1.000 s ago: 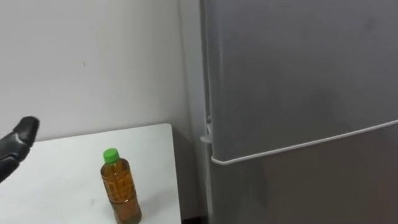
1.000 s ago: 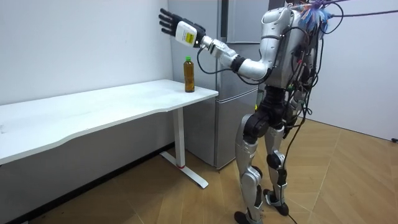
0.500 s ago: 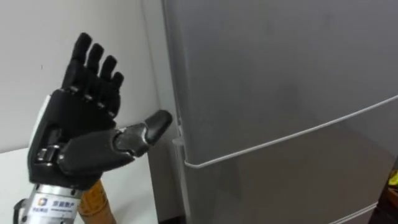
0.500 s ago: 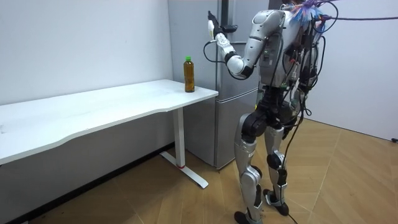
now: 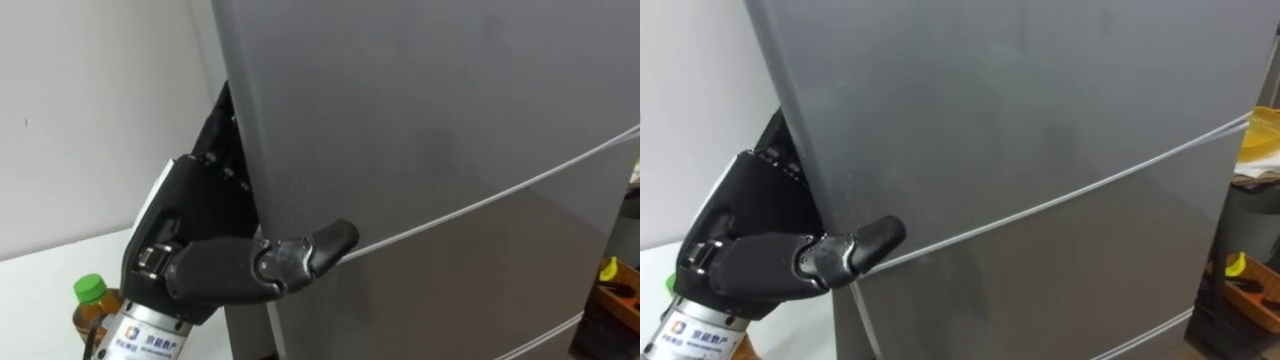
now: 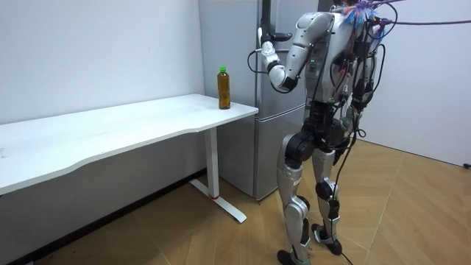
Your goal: Put the bottle in the upper fridge
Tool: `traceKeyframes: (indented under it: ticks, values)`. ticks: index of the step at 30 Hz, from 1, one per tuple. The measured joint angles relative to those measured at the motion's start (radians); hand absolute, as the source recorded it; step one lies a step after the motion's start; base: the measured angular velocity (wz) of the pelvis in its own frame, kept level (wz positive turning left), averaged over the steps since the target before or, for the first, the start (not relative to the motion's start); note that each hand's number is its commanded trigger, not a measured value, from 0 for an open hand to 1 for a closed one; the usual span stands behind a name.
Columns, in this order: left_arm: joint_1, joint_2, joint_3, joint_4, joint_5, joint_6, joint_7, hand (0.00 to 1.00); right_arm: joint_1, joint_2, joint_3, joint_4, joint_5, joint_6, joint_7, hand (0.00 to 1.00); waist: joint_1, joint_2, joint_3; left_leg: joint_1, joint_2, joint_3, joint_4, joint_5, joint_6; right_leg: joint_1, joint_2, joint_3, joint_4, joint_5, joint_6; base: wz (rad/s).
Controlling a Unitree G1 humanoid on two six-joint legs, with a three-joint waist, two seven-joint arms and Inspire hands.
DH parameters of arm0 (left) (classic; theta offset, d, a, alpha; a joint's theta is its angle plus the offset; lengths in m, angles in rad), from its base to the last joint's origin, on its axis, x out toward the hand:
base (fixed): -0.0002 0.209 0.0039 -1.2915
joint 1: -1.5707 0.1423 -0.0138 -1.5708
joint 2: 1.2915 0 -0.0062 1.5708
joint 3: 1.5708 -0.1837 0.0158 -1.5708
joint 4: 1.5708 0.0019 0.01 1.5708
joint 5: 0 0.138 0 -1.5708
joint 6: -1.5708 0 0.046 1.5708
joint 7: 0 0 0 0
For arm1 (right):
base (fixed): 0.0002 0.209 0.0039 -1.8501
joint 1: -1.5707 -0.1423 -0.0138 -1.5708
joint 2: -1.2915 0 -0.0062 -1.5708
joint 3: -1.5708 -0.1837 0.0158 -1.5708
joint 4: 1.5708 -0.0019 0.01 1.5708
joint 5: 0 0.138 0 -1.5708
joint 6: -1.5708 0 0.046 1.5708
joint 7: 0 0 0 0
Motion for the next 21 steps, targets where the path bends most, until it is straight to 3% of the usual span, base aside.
traceKeyframes:
  ticks: [1,2,3,4,5,16,18,21]
  values:
    - [0.000,-0.004,-0.002,0.000,0.000,0.000,0.000,0.00,0.000,0.000,0.003,0.000,0.000,0.000,0.000,0.00,0.000,0.000,0.0002,0.000,0.000,0.000,0.000,0.000,0.000,0.000,0.000,0.000,0.000,0.000,0.000,0.00]
    - [0.000,-0.007,-0.003,0.000,0.000,0.001,0.000,0.06,-0.001,0.000,0.005,0.000,0.000,0.000,0.000,0.00,0.000,-0.001,0.0004,0.000,0.000,0.000,0.000,0.000,0.000,0.000,0.000,-0.001,0.000,0.000,0.000,0.00]
    - [0.000,-0.007,-0.003,0.000,0.000,0.002,0.000,0.47,-0.002,0.000,0.006,0.000,0.000,0.000,0.000,0.00,0.000,-0.001,0.0006,0.000,0.000,0.000,0.000,0.000,0.000,0.000,0.000,-0.001,0.000,0.000,0.000,0.00]
    - [0.000,-0.008,-0.004,0.000,0.000,0.002,0.000,0.64,-0.004,-0.001,0.009,0.000,-0.005,0.000,0.001,0.00,0.000,-0.001,0.0007,0.000,0.000,0.000,0.000,0.000,0.000,-0.001,0.000,-0.001,0.000,0.000,0.000,0.00]
    - [0.000,-0.009,-0.004,0.000,0.000,0.004,0.000,1.00,-0.006,-0.001,0.009,0.000,-0.013,0.000,0.002,0.00,0.000,-0.001,0.0008,-0.001,0.000,0.000,0.000,0.000,0.000,-0.001,0.000,-0.001,0.000,0.000,0.000,0.00]
    - [0.000,-0.017,-0.004,0.003,0.012,0.024,0.004,1.00,-0.020,-0.009,0.024,-0.001,-0.017,0.021,0.010,0.00,0.004,0.002,-0.0007,-0.004,0.000,-0.001,0.004,0.000,0.000,0.001,0.000,-0.004,0.001,0.000,0.000,0.01]
    - [0.000,-0.038,0.000,0.003,0.002,0.035,0.019,1.00,-0.026,-0.011,0.030,0.000,-0.017,0.023,0.010,0.00,0.003,0.004,-0.0012,-0.004,0.000,-0.001,0.005,0.000,0.000,0.002,0.000,-0.004,0.001,0.000,0.000,0.00]
    - [0.000,-0.044,0.006,0.003,0.004,0.040,0.028,1.00,-0.028,-0.012,0.030,0.000,-0.017,0.027,0.010,0.00,0.005,0.005,-0.0017,-0.004,0.000,-0.001,0.005,0.000,0.000,0.002,0.000,-0.004,0.001,0.000,0.000,0.00]
